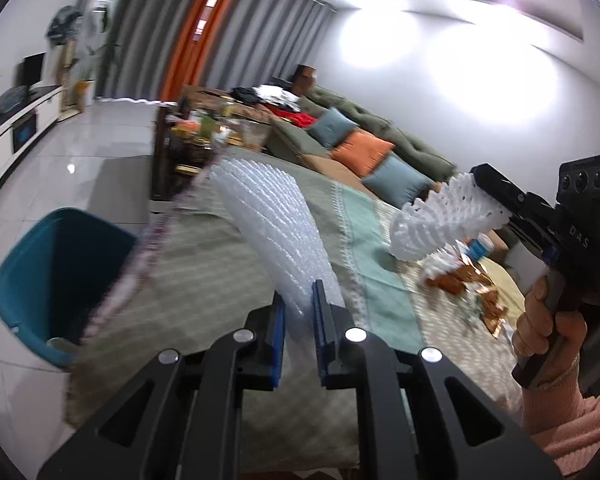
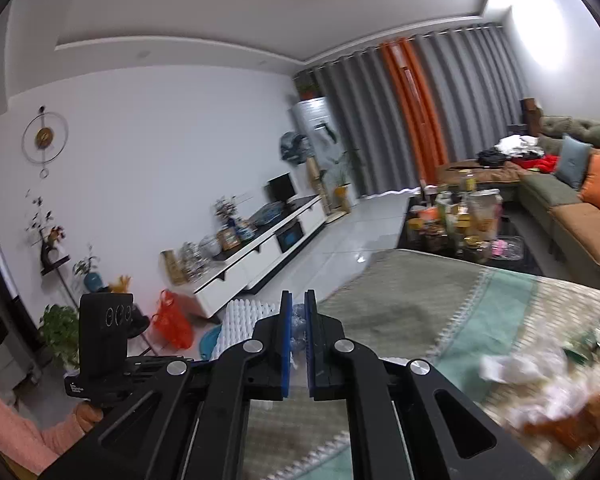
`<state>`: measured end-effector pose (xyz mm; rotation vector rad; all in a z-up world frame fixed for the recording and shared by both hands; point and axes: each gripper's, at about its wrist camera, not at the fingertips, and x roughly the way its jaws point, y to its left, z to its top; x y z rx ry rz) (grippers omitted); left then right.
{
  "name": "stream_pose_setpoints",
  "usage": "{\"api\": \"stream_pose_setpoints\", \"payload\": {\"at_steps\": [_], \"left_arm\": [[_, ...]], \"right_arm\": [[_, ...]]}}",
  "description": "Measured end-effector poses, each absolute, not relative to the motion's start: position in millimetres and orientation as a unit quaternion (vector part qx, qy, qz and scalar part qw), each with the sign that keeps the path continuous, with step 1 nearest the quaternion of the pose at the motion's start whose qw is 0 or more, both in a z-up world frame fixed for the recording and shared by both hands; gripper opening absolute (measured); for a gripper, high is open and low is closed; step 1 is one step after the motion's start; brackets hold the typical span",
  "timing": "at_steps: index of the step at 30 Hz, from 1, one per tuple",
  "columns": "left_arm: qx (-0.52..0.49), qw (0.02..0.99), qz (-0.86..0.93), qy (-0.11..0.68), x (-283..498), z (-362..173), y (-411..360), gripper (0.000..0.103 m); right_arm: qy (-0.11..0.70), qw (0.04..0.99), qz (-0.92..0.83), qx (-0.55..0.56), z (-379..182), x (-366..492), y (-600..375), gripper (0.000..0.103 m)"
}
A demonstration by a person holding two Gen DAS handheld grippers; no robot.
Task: Collect trash
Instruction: 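Carry both foam nets to the teal bin and release them inside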
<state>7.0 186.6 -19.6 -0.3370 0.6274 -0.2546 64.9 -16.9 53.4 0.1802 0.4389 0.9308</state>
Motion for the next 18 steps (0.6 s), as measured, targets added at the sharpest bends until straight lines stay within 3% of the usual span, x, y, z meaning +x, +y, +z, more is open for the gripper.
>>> {"api": "stream_pose_setpoints", "payload": {"at_steps": [18], "left_arm": [[-0.193,0.936,0.019,0.294,-8,-27,303,0.014]], "right_arm": [[0.228,0.809,0.539,0.063,50,86,114,0.006]]}}
